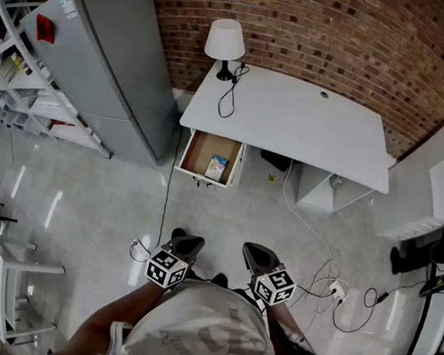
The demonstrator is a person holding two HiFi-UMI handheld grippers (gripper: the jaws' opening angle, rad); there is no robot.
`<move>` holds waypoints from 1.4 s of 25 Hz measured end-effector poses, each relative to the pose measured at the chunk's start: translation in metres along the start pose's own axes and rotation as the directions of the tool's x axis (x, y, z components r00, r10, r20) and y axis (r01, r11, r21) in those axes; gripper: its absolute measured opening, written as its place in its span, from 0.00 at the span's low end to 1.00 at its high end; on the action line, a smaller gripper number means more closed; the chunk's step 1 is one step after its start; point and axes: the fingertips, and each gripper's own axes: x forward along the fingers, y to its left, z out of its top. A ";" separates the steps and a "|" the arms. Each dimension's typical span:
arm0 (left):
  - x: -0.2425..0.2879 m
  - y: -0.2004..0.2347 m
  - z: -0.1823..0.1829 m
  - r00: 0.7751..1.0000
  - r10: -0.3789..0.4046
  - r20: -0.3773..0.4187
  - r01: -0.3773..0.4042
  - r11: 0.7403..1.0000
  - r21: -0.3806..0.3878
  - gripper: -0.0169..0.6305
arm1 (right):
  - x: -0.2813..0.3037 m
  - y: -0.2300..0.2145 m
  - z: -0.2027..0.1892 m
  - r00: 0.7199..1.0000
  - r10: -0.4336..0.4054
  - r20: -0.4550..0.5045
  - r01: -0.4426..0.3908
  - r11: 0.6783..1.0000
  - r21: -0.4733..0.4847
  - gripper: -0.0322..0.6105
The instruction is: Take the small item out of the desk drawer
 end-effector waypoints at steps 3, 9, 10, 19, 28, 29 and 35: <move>-0.009 0.001 -0.001 1.000 0.016 0.013 -0.016 1.000 0.013 0.04 | -0.002 0.007 0.004 1.000 0.005 0.011 -0.005 1.000 -0.013 0.06; -0.018 -0.004 -0.008 0.999 0.037 0.025 -0.037 0.999 0.005 0.04 | -0.012 0.017 0.003 1.000 0.019 0.007 -0.018 0.999 -0.029 0.06; -0.018 -0.006 -0.009 0.999 0.036 0.024 -0.036 0.999 0.007 0.04 | -0.013 0.017 0.002 1.000 0.018 0.007 -0.017 0.999 -0.027 0.06; -0.026 -0.012 -0.018 0.999 0.037 0.007 -0.037 0.999 0.006 0.04 | -0.015 0.023 -0.008 1.000 0.012 0.006 -0.012 1.000 0.001 0.06; -0.041 -0.010 -0.037 0.998 0.059 -0.018 -0.060 0.998 -0.015 0.04 | -0.005 0.036 -0.024 0.999 0.032 -0.016 -0.032 0.999 0.026 0.06; -0.042 -0.010 -0.038 0.998 0.061 -0.020 -0.062 0.998 -0.017 0.04 | -0.003 0.038 -0.024 0.999 0.035 -0.018 -0.035 0.999 0.027 0.06; -0.048 -0.005 -0.045 0.998 0.058 -0.037 -0.059 0.998 -0.020 0.04 | 0.006 0.043 -0.031 0.999 0.040 -0.036 -0.038 0.998 0.041 0.06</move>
